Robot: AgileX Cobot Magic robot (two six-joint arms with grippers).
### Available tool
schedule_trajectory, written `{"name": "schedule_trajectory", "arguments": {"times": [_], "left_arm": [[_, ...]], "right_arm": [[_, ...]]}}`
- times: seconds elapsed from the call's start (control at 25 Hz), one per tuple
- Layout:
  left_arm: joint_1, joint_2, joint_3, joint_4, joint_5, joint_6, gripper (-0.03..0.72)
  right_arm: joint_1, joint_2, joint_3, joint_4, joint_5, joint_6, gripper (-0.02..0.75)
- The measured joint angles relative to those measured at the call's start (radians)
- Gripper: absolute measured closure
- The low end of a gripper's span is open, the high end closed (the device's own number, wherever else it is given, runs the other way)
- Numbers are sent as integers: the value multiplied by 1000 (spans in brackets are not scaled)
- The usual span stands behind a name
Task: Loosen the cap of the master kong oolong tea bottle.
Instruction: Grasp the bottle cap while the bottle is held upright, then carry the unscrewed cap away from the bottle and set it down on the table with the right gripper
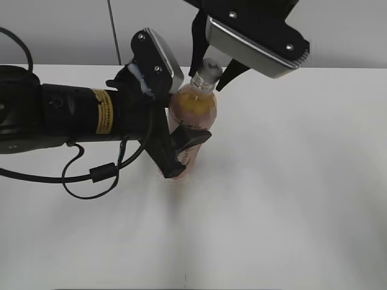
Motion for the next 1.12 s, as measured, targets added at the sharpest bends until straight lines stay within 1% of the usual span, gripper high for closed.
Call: {"name": "schedule_trajectory", "arguments": {"times": [0.2,0.28,0.4,0.56,0.64,0.84,0.96,1.12], "left_arm": [[-7,0,0,26,-3,14,242],[-7,0,0,26,-4,14,242],[-7,0,0,16,-4,15,242],[-7,0,6,-56,-30,15,242],[-7,0,20,-107,-70,15,242],[-4,1,87,-237,-210,15,242],[2,2,134,-313,-299,15,242],[3,11,165,-336,-384,15,242]], "right_arm": [[0,-37,0,-41,-52,73,461],[0,-43,0,-59,-53,139,461],[-2,-42,0,-98,-55,305,461],[-31,-42,0,-115,-41,552,463],[-60,-42,0,-104,-19,672,462],[-174,-14,0,-2,7,966,462],[-240,25,0,27,15,1140,463],[-280,61,0,22,18,1421,463]]}}
